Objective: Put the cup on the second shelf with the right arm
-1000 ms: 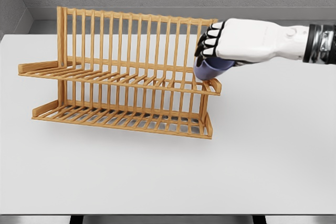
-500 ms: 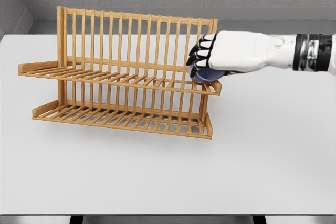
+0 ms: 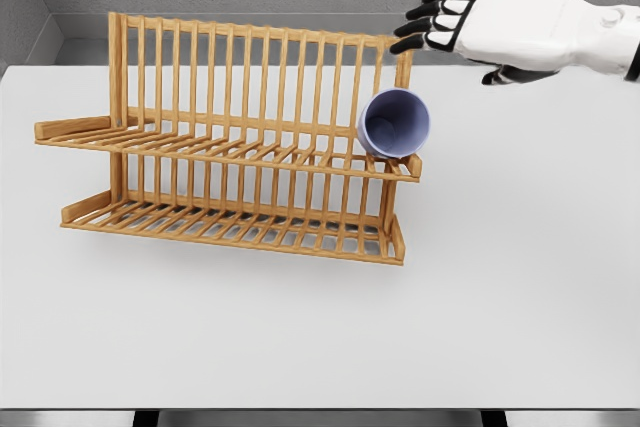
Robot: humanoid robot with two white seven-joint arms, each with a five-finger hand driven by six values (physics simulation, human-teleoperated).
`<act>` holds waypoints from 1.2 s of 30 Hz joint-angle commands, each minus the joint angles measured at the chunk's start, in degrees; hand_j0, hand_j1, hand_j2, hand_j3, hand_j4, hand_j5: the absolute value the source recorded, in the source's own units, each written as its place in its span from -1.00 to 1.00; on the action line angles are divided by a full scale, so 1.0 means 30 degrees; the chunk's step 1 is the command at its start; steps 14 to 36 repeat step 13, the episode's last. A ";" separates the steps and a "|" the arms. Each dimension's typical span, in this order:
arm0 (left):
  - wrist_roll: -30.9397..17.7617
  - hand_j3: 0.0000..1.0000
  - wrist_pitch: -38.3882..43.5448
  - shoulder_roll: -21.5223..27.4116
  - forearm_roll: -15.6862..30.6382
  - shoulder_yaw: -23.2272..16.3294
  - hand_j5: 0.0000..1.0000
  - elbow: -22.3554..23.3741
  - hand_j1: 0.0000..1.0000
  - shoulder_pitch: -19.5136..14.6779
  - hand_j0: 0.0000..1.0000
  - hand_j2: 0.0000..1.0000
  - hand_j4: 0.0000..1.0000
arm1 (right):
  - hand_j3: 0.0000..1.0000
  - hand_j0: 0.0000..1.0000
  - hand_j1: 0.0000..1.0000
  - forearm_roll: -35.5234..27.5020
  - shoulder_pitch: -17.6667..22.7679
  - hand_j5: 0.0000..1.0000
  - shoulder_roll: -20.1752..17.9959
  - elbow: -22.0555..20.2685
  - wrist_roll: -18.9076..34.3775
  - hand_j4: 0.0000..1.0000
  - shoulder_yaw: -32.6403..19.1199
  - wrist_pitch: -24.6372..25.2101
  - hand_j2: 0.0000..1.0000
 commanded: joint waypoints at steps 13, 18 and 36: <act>-0.0004 1.00 -0.0001 0.0001 0.0003 0.0000 1.00 0.0000 1.00 0.0000 1.00 1.00 1.00 | 1.00 1.00 1.00 0.0261 0.7355 1.00 0.3031 0.5374 -0.0011 1.00 -0.8010 0.0061 1.00; -0.0004 1.00 -0.0001 0.0001 0.0003 0.0000 1.00 0.0000 1.00 0.0000 1.00 1.00 1.00 | 1.00 1.00 1.00 0.0261 0.7355 1.00 0.3031 0.5374 -0.0011 1.00 -0.8010 0.0061 1.00; -0.0004 1.00 -0.0001 0.0001 0.0003 0.0000 1.00 0.0000 1.00 0.0000 1.00 1.00 1.00 | 1.00 1.00 1.00 0.0261 0.7355 1.00 0.3031 0.5374 -0.0011 1.00 -0.8010 0.0061 1.00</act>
